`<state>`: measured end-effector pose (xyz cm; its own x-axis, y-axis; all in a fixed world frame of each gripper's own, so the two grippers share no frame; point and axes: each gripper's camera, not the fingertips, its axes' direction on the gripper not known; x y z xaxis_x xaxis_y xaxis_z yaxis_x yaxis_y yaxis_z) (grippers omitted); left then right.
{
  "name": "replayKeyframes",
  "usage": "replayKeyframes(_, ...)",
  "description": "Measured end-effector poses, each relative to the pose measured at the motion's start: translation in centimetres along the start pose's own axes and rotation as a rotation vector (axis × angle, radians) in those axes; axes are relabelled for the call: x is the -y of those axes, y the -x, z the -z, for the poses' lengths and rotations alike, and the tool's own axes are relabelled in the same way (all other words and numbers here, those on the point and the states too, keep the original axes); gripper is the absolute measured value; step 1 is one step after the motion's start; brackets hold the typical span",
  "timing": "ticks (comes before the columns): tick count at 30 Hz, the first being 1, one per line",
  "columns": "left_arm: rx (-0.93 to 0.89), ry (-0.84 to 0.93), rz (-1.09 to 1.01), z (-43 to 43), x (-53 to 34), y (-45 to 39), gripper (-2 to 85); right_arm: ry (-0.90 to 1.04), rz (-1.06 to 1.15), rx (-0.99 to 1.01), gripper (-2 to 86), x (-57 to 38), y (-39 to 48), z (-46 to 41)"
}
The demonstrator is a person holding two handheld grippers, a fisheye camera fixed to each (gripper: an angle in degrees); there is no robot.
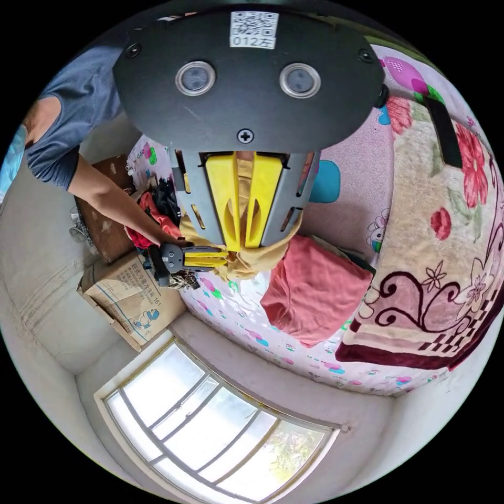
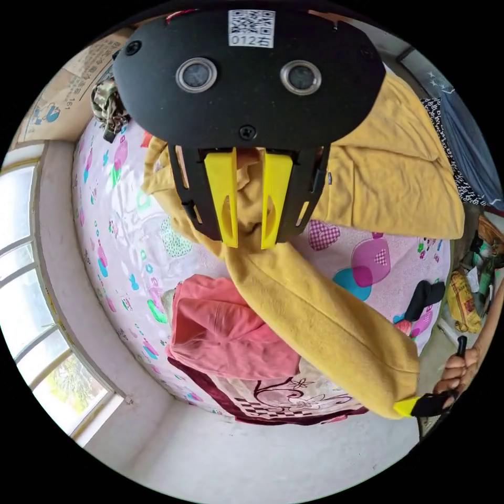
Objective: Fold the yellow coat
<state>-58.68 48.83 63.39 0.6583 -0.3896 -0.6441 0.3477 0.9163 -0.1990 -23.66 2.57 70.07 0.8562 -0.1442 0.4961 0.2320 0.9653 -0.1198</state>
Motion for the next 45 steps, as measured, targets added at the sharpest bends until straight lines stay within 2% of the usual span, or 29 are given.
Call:
replayKeyframes(5, -0.007, 0.012, -0.128, -1.0, 0.8, -4.9, 0.2, -0.226, 0.013, 0.200, 7.2, 0.5, -1.7, 7.1)
replayKeyframes(10, 0.005, 0.090, -0.215, -4.4, 3.7, -9.8, 0.2, -0.408, 0.016, 0.175, 7.7, -4.8, -0.7, 15.6)
replayKeyframes(13, 0.056, 0.142, -0.266, -6.8, 5.6, -13.5, 0.2, -0.494, -0.137, 0.162, 8.4, -9.4, -0.9, 19.6)
replayKeyframes(18, 0.125, 0.254, -0.322, -12.4, 7.1, -20.5, 0.2, -0.640, -0.531, 0.198, 11.3, -17.4, -2.4, 23.3)
replayKeyframes(22, 0.172, 0.314, -0.376, -16.4, 6.6, -25.6, 0.2, -0.637, -0.689, 0.145, 11.7, -21.1, -3.7, 24.7)
replayKeyframes(27, 0.215, 0.414, -0.481, -22.3, 5.4, -32.2, 0.4, -0.577, -0.833, -0.025, 4.3, -27.6, -7.8, 27.4)
replayKeyframes(30, 0.192, 0.472, -0.511, -26.0, 5.4, -35.1, 0.6, -0.615, -0.936, 0.010, 3.1, -33.5, -11.3, 28.9)
replayKeyframes(34, 0.222, 0.582, -0.640, -31.6, 4.4, -39.7, 1.4, -0.706, -1.159, 0.237, 2.4, -43.0, -16.7, 28.4)
replayKeyframes(39, 0.254, 0.756, -0.905, -39.4, 0.1, -45.3, 3.7, -0.909, -1.408, 0.529, 1.9, -59.1, -20.7, 23.5)
replayKeyframes(43, 0.190, 0.750, -1.048, -41.8, -2.3, -46.1, 4.2, -0.919, -1.593, 0.555, 1.8, -67.3, -21.3, 20.0)
replayKeyframes(45, 0.076, 0.707, -1.037, -42.1, -2.1, -44.6, 4.4, -0.890, -1.666, 0.551, 1.8, -71.5, -21.6, 17.9)
